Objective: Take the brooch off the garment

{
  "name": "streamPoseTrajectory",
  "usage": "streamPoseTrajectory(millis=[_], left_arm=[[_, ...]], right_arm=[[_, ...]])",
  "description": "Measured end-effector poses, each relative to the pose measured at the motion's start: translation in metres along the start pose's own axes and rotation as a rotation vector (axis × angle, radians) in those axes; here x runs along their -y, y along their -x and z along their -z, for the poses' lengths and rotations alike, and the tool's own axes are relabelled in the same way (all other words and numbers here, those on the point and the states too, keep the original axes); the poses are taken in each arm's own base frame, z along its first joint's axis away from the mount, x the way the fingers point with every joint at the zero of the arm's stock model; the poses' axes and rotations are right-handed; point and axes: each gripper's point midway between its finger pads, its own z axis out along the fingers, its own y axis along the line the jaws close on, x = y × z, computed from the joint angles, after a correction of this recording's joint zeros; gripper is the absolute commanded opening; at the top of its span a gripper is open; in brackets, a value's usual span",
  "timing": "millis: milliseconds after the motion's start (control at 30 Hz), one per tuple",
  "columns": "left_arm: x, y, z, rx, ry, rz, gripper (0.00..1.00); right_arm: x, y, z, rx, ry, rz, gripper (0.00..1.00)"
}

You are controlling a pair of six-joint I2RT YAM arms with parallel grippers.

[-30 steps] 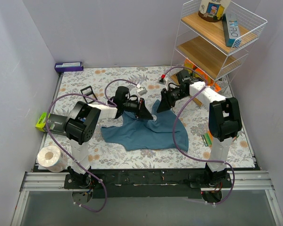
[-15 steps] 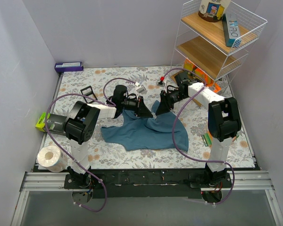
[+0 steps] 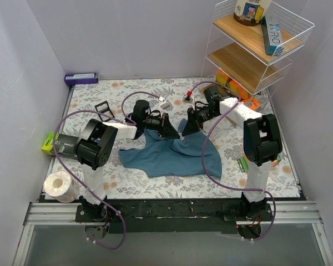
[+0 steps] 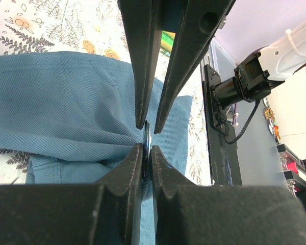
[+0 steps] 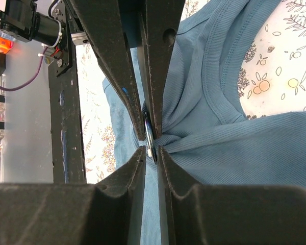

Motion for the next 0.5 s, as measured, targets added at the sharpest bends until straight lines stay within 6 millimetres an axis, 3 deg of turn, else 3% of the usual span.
streamPoseTrajectory(millis=[133, 233, 300, 333, 500], left_arm=[[0.0002, 0.0005, -0.0001, 0.001, 0.000, 0.000, 0.00], [0.0000, 0.0006, 0.0002, 0.002, 0.000, 0.000, 0.00], [0.0002, 0.0005, 0.0006, 0.001, -0.002, 0.002, 0.15], [0.0001, 0.0005, 0.0006, 0.001, -0.001, 0.004, 0.31], [-0.0050, -0.0006, 0.0008, 0.002, 0.024, 0.000, 0.47]], right_arm=[[0.0009, -0.0024, -0.0032, -0.006, 0.007, -0.008, 0.22], [0.0014, -0.0038, -0.0051, -0.011, 0.010, -0.011, 0.15], [0.0016, -0.0040, -0.0054, -0.011, 0.010, -0.011, 0.05], [0.0018, -0.0039, -0.0055, -0.010, 0.010, -0.011, 0.01], [0.0039, -0.0038, -0.0064, -0.011, 0.000, -0.051, 0.01]])
